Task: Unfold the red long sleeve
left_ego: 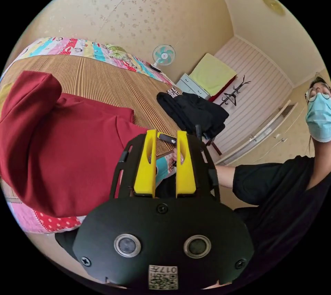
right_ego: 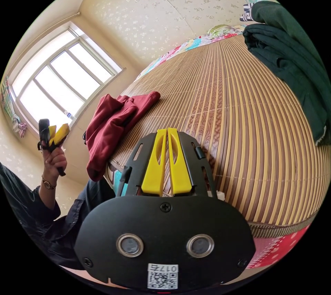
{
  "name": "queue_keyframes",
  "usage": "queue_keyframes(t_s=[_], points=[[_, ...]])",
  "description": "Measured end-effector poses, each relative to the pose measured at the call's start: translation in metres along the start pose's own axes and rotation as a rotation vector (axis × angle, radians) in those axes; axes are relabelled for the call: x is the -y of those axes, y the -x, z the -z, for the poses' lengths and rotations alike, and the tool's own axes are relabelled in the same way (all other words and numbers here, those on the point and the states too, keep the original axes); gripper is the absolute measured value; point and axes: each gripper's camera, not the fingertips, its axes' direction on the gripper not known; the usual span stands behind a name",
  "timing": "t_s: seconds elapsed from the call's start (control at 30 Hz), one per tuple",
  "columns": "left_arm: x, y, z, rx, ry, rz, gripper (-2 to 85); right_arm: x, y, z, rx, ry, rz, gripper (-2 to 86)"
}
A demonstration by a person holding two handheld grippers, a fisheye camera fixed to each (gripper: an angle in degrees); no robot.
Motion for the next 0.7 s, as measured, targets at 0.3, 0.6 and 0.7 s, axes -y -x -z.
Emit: queue_keyframes(t_s=[0.3,0.6,0.7], points=[[0.08,0.069,-0.186,0.504,0.279,0.23,9.4,0.011,-0.017,0.006,0.051,-0.011,-0.025,0.4],[0.003,0.115,-0.125,0.017,0.045,0.269,1.5,0.023,-0.027,0.009,0.079,-0.007,-0.042,0.4],[-0.021,0.122,-0.093,-0.053,-0.001,0.267,2.6,0.027,-0.028,0.011,0.079,-0.007,-0.042,0.3]])
